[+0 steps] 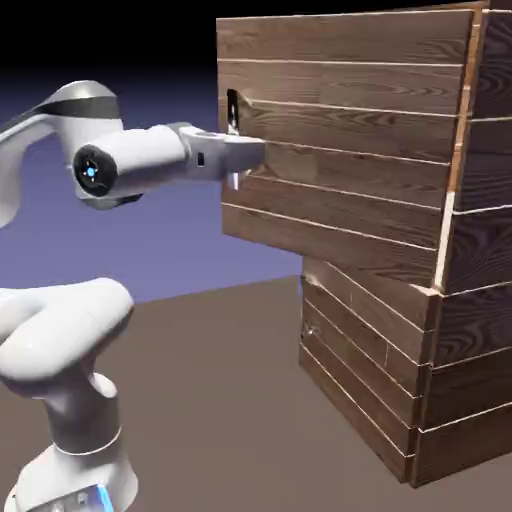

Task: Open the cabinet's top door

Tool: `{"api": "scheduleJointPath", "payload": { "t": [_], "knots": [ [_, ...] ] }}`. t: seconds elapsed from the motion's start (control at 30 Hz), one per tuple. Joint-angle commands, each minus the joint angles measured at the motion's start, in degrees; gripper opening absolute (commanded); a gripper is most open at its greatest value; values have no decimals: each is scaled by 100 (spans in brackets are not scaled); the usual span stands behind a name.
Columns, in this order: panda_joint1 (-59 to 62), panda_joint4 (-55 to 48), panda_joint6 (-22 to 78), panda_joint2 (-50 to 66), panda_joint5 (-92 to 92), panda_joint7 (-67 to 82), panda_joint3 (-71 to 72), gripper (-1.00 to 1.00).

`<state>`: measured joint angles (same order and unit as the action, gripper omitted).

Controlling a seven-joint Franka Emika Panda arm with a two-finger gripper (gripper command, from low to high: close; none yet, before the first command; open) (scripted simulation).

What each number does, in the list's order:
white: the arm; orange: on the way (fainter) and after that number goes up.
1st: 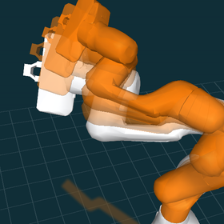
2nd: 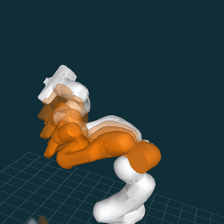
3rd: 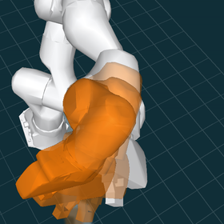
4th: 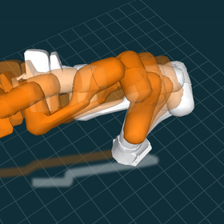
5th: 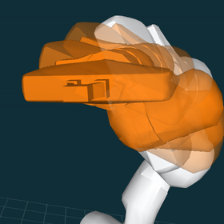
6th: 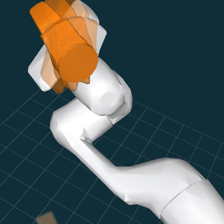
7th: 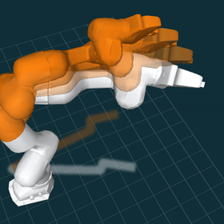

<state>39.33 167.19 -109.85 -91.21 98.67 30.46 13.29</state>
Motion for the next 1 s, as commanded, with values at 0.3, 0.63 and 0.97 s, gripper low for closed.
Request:
{"api": "scheduleJointPath", "payload": {
  "t": [0.3,0.63,0.97],
  "knots": [
    [-189,-166,1307,704,-1721,597,-2077,-100],
    [-933,-1166,2817,2144,-3481,1295,-4154,-100],
    [-2751,-3052,4546,3770,-4777,1891,-6197,-100]
  ]
}}
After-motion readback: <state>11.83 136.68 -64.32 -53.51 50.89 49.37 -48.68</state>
